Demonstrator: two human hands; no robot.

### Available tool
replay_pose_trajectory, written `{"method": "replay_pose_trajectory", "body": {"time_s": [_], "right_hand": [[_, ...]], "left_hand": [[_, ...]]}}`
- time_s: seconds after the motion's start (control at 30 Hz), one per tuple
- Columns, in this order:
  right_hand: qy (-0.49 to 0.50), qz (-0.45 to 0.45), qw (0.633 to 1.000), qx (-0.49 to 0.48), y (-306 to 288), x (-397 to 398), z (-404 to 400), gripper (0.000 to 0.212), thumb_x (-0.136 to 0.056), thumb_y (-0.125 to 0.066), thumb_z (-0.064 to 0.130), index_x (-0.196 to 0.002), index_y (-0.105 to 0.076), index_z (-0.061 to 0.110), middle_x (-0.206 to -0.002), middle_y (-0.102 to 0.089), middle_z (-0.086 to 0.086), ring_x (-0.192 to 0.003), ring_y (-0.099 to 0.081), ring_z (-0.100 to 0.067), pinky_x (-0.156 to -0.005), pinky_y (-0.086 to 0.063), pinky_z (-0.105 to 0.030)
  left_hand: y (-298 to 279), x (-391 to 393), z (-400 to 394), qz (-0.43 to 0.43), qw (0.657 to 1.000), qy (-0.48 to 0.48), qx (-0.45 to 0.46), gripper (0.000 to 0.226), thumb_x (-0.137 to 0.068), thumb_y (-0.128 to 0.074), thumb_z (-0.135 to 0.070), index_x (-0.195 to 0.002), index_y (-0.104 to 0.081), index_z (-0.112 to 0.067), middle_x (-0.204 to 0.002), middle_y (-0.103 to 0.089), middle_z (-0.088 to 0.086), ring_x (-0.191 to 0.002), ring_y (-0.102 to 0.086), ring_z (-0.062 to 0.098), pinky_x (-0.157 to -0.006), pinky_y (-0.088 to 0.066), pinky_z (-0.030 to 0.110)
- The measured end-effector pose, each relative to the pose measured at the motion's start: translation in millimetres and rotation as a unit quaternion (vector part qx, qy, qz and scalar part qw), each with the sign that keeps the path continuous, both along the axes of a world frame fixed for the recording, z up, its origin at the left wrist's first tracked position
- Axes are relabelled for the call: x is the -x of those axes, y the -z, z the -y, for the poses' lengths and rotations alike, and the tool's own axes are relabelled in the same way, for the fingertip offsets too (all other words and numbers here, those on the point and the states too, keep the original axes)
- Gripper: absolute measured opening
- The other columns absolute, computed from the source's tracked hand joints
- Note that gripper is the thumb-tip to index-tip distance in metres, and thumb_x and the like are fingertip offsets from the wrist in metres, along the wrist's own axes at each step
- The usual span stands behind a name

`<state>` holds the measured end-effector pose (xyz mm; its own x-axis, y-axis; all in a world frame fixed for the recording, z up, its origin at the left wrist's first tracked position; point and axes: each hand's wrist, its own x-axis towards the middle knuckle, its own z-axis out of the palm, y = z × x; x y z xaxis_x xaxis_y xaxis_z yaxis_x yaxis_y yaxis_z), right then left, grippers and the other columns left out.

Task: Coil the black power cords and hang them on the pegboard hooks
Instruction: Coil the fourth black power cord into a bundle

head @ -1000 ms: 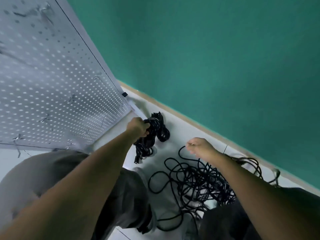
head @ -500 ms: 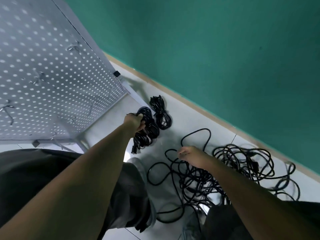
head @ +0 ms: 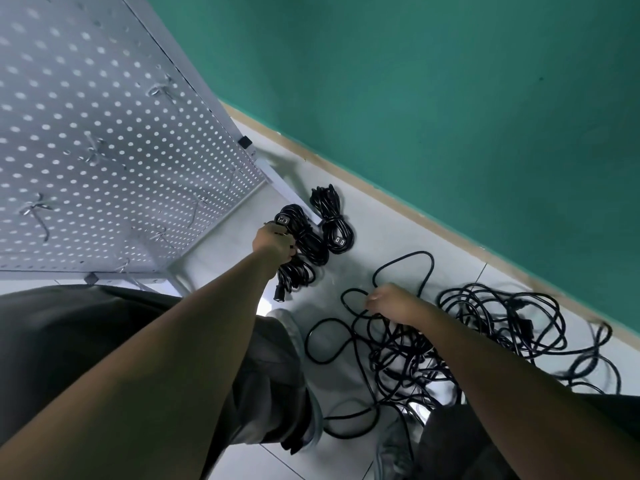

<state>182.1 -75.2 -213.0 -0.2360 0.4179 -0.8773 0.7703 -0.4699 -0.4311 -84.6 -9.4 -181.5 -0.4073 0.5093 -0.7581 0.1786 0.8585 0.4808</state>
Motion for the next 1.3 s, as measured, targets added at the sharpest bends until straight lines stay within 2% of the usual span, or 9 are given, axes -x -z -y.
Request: {"method": "replay_pose_trajectory", "body": {"time_s": [0.13, 0.3, 0.47, 0.57, 0.7, 0.83, 1.13, 1.23, 1.3], "right_hand": [[0.085, -0.023, 0.996, -0.033, -32, -1, -18, 0.041, -0.098, -0.061, 0.045, -0.080, -0.070, 0.009, -0.071, -0.058, 0.002, -0.071, -0.056, -0.014, -0.066, -0.037, -0.028], [0.159, -0.075, 0.983, -0.046, -95, -4, -38, 0.056, -0.103, -0.043, 0.058, -0.095, -0.081, 0.018, -0.096, -0.078, -0.006, -0.097, -0.069, -0.016, -0.094, -0.049, -0.025], [0.191, -0.117, 0.969, -0.104, -155, -20, -40, 0.063, -0.104, -0.038, 0.060, -0.098, -0.081, 0.014, -0.101, -0.079, -0.005, -0.099, -0.073, -0.018, -0.093, -0.052, -0.030], [0.206, -0.140, 0.957, -0.150, -199, -33, -35, 0.057, -0.105, -0.042, 0.053, -0.100, -0.079, 0.010, -0.109, -0.077, -0.001, -0.100, -0.073, -0.016, -0.091, -0.052, -0.028], [0.313, -0.217, 0.905, -0.188, -263, -52, -24, 0.047, -0.105, -0.047, 0.042, -0.097, -0.077, 0.007, -0.112, -0.076, -0.008, -0.095, -0.068, -0.018, -0.087, -0.054, -0.029], [0.330, -0.290, 0.867, -0.235, -335, -63, -1, 0.042, -0.106, -0.046, 0.036, -0.103, -0.074, 0.005, -0.109, -0.076, -0.008, -0.087, -0.065, -0.011, -0.088, -0.052, -0.030], [0.378, -0.383, 0.772, -0.338, -468, -71, 66, 0.025, -0.104, -0.051, 0.022, -0.103, -0.070, 0.005, -0.100, -0.075, -0.004, -0.086, -0.067, -0.013, -0.088, -0.050, -0.031], [0.356, -0.386, 0.762, -0.380, -499, -67, 91, 0.010, -0.098, -0.059, 0.014, -0.107, -0.059, 0.010, -0.107, -0.074, -0.007, -0.089, -0.068, -0.015, -0.085, -0.053, -0.031], [0.329, -0.356, 0.780, -0.396, -506, -61, 104, 0.031, -0.094, -0.067, 0.011, -0.119, -0.050, 0.012, -0.116, -0.072, -0.010, -0.096, -0.068, -0.016, -0.083, -0.055, -0.029]], "left_hand": [[-13, -22, 9, -0.027, 0.992, 0.120, -0.003, 0.012, -0.101, -0.057, -0.006, -0.099, -0.068, -0.010, -0.107, -0.073, 0.019, -0.086, -0.071, 0.035, -0.088, -0.061, 0.049], [-43, -65, 17, 0.025, 0.975, 0.216, -0.043, 0.027, -0.102, -0.063, -0.024, -0.126, -0.067, -0.015, -0.112, -0.069, 0.010, -0.080, -0.064, 0.019, -0.065, -0.052, 0.020], [-91, -90, 31, 0.113, 0.948, 0.276, -0.112, 0.043, -0.104, -0.054, -0.046, -0.117, -0.070, -0.008, -0.128, -0.068, 0.017, -0.123, -0.061, 0.032, -0.108, -0.044, 0.040], [-129, -95, 36, 0.153, 0.933, 0.284, -0.162, 0.041, -0.106, -0.050, -0.044, -0.098, -0.075, -0.012, -0.107, -0.074, 0.005, -0.103, -0.065, 0.019, -0.104, -0.048, 0.039], [-185, -97, 46, 0.171, 0.914, 0.290, -0.227, 0.046, -0.108, -0.051, -0.039, -0.088, -0.072, -0.003, -0.096, -0.077, 0.010, -0.082, -0.062, 0.029, -0.082, -0.049, 0.041], [-245, -108, 63, 0.196, 0.894, 0.291, -0.278, 0.041, -0.108, -0.049, -0.037, -0.088, -0.067, -0.006, -0.085, -0.074, 0.004, -0.085, -0.071, 0.018, -0.095, -0.056, 0.042], [-414, -127, 112, 0.280, 0.812, 0.277, -0.431, 0.029, -0.108, -0.050, -0.020, -0.086, -0.061, -0.004, -0.075, -0.063, 0.005, -0.069, -0.063, 0.017, -0.076, -0.061, 0.038], [-473, -135, 129, 0.309, 0.786, 0.265, -0.466, 0.031, -0.109, -0.049, -0.021, -0.083, -0.058, -0.007, -0.072, -0.060, 0.004, -0.063, -0.058, 0.016, -0.071, -0.060, 0.034], [-504, -141, 138, 0.329, 0.768, 0.264, -0.482, 0.032, -0.110, -0.047, -0.020, -0.081, -0.056, -0.008, -0.071, -0.058, 0.003, -0.061, -0.057, 0.015, -0.069, -0.058, 0.031]]}}
